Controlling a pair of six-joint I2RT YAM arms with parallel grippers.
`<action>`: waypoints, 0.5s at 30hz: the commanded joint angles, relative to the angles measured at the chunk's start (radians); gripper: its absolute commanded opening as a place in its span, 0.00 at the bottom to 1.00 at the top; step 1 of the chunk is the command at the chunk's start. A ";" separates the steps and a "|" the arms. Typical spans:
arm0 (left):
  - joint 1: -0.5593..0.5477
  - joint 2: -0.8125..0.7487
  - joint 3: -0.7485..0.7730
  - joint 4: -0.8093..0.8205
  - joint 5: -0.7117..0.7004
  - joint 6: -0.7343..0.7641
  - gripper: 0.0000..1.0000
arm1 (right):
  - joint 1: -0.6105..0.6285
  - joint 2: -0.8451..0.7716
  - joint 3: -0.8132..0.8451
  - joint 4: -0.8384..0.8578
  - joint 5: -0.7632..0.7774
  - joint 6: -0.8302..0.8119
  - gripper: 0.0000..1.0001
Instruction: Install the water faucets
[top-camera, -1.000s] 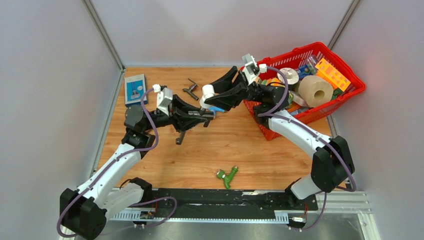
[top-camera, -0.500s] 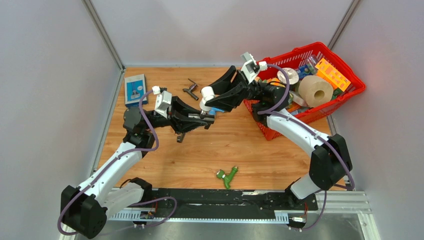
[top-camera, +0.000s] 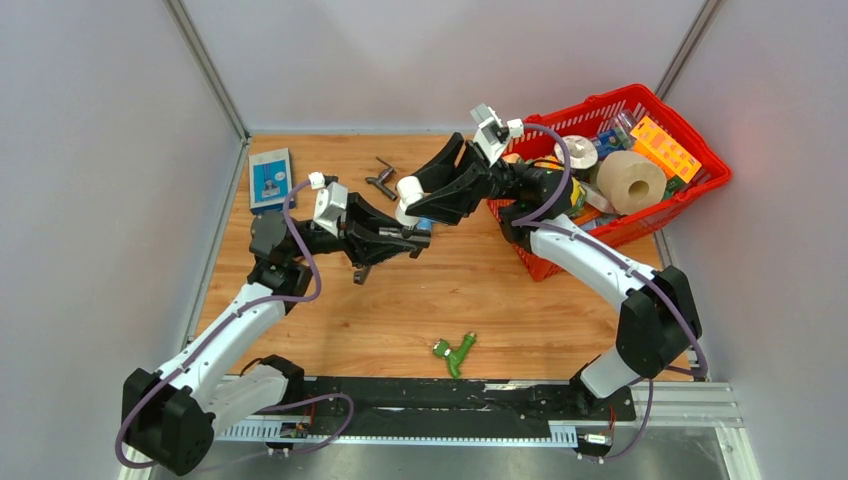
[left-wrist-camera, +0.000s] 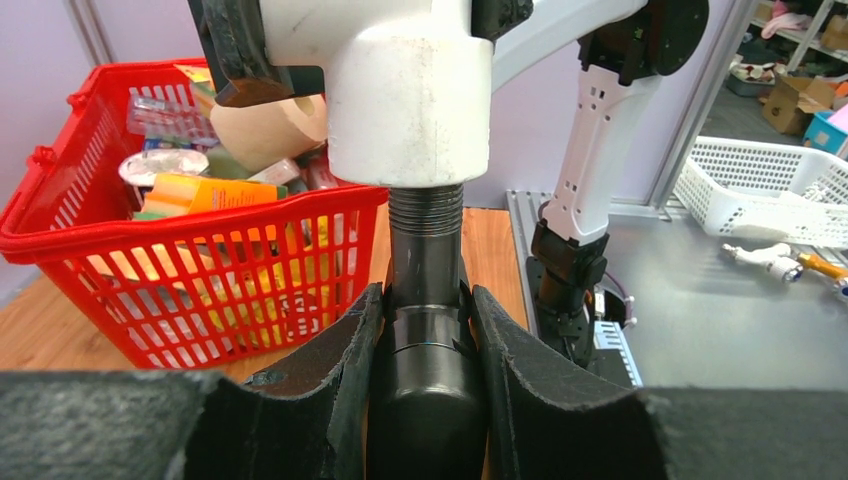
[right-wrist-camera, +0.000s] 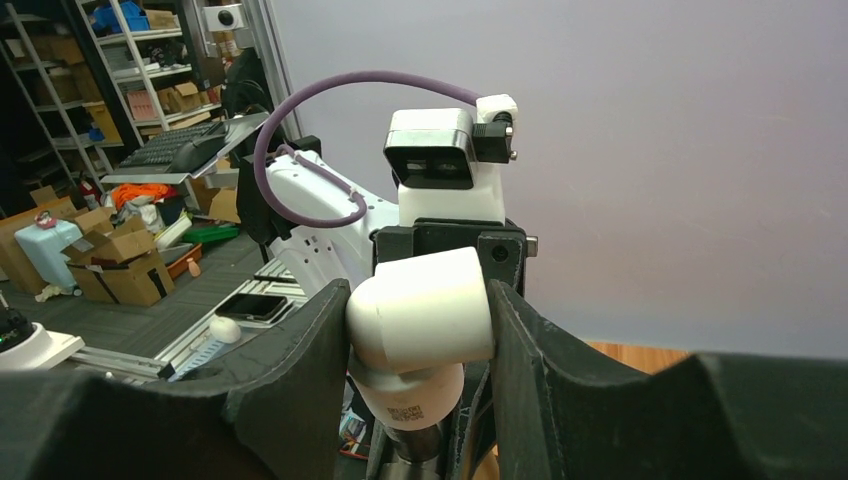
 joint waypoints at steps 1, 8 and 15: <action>-0.005 -0.044 0.058 0.077 -0.070 0.058 0.00 | 0.007 -0.043 -0.012 -0.045 -0.032 -0.027 0.00; -0.005 -0.076 0.040 0.076 -0.074 0.085 0.00 | 0.005 -0.075 -0.026 -0.160 -0.020 -0.122 0.00; -0.016 -0.072 0.049 0.074 -0.062 0.093 0.00 | 0.007 -0.084 -0.029 -0.223 0.009 -0.176 0.00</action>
